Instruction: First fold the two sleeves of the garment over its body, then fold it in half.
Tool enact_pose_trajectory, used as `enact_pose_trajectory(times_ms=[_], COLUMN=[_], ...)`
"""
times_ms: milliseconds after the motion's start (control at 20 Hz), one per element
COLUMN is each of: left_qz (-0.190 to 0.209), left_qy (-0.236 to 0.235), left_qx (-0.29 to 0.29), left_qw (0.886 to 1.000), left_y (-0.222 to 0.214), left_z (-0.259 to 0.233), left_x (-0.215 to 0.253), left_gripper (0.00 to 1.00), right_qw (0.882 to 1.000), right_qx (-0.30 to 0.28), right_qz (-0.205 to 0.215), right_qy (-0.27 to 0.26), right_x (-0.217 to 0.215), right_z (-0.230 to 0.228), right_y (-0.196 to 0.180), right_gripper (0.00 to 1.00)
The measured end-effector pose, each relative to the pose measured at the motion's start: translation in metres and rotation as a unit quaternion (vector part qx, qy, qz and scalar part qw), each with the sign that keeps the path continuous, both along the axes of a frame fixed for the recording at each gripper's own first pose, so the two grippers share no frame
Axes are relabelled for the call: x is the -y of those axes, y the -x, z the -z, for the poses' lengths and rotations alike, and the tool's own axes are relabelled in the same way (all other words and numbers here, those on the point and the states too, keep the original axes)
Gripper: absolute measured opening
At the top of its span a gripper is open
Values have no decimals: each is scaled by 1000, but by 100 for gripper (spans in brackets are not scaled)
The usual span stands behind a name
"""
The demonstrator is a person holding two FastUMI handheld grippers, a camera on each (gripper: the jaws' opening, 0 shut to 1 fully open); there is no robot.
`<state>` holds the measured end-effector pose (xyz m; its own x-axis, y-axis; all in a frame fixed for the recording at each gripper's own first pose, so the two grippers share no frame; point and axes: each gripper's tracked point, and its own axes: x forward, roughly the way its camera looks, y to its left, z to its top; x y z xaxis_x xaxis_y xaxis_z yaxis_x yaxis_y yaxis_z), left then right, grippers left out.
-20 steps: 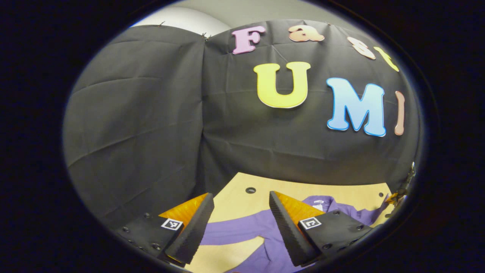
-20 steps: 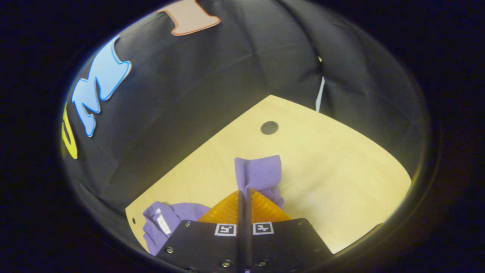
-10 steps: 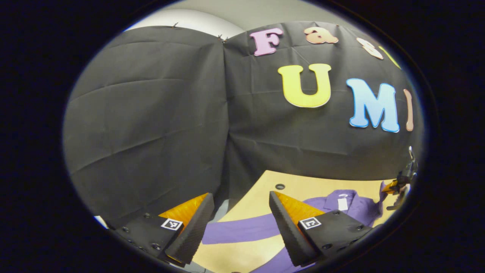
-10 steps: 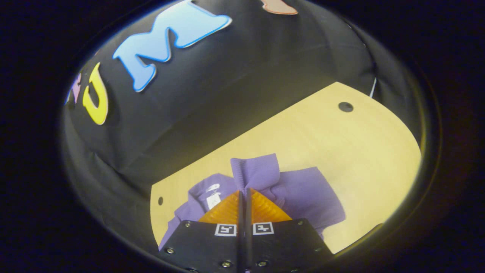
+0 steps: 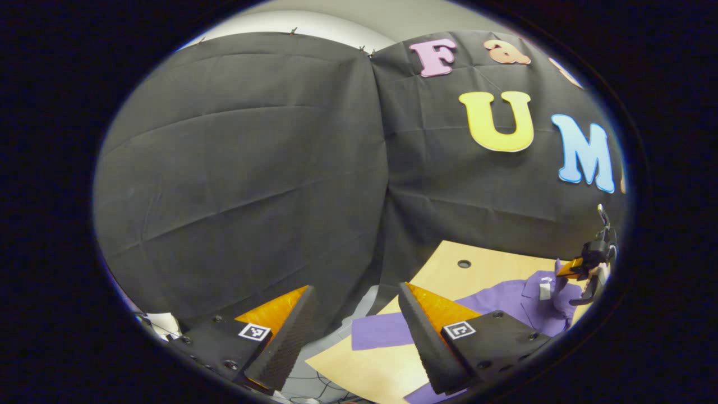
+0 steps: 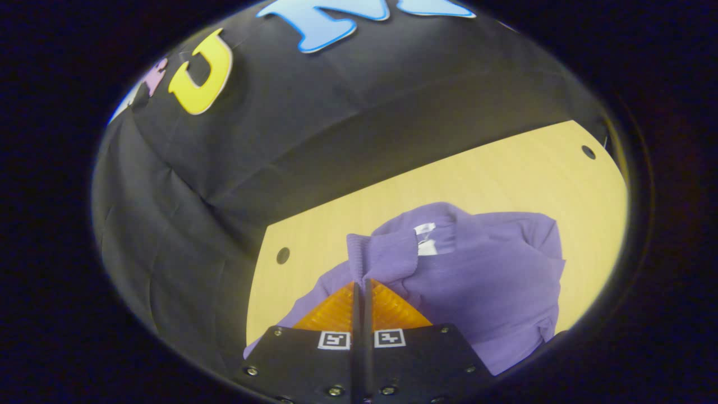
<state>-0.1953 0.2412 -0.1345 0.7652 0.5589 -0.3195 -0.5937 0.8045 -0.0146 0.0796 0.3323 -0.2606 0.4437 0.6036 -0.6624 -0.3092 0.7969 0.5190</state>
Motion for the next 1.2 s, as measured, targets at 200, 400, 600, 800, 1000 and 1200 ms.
enact_pose_trajectory(times_ms=[200,400,600,800,1000,1200], left_qz=[-25,-39,-39,-28,-19,-13], left_qy=[-4,2,11,11,13,30], left_qx=[-11,-17,-14,-11,-10,-14], left_qw=[1000,999,999,999,1000,999], left_y=[15,37,34,22,15,6], left_z=[8,18,22,22,27,44], left_x=[-11,-21,-18,-13,-9,-7], left_gripper=[94,94,94,94,96,94], right_qw=[999,996,994,994,994,995], right_qx=[-11,-22,-43,-31,-25,-17], right_qz=[-47,-74,-88,-99,-95,-89], right_qy=[11,36,44,39,44,43], right_x=[-47,-62,-64,-61,-55,-44], right_z=[20,38,44,37,35,27], right_y=[30,45,59,61,56,49], right_gripper=[1,1,9,67,84,84])
